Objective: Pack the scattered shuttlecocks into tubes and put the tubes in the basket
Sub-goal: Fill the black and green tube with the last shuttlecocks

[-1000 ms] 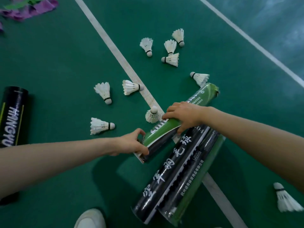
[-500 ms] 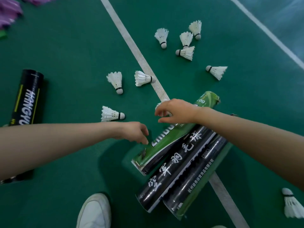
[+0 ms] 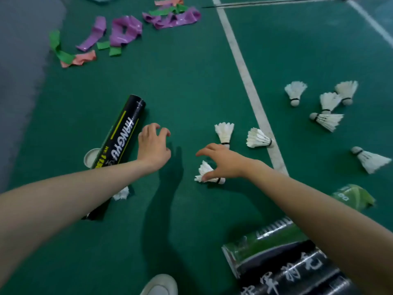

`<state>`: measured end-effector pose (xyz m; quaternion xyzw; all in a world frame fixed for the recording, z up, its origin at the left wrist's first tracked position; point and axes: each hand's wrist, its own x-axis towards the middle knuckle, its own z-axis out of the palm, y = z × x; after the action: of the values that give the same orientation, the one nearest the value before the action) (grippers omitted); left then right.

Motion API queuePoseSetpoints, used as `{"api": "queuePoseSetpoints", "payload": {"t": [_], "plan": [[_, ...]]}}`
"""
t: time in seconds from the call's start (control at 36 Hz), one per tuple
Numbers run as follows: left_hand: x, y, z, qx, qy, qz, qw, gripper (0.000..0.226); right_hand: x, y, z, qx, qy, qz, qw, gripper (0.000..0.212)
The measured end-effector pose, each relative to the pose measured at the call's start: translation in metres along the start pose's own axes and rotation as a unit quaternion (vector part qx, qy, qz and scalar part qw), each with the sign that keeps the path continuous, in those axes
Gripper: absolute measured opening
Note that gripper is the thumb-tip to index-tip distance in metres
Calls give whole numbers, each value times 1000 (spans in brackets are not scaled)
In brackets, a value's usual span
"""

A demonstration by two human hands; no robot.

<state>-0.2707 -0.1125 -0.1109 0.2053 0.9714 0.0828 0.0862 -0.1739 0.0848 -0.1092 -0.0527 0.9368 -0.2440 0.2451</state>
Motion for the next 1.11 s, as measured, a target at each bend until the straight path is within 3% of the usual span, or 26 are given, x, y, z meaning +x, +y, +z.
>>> {"api": "queuePoseSetpoints", "payload": {"t": [0.11,0.25,0.33,0.5,0.58,0.78,1.0,1.11], "plan": [[8,-37,7,40,-67,-121,990,66,21,-7,16,-63,-71,-10,995,83],[19,-63,15,37,-87,-179,979,88,29,-4,31,-122,-59,-19,991,54],[28,-71,9,22,-45,-213,976,91,30,0,31,-111,-30,-17,993,39],[41,-89,-4,-25,-24,-337,941,82,31,6,28,-102,3,14,995,40],[35,-91,-1,-44,-73,-332,939,85,29,9,29,-121,14,31,992,43],[22,-59,11,-72,-129,-236,961,92,20,13,20,-162,2,71,984,44],[11,37,31,-253,-210,-218,919,96,-2,22,19,-243,14,137,960,51],[4,67,37,-265,-233,-180,918,91,-17,15,18,-221,37,70,972,67]]}}
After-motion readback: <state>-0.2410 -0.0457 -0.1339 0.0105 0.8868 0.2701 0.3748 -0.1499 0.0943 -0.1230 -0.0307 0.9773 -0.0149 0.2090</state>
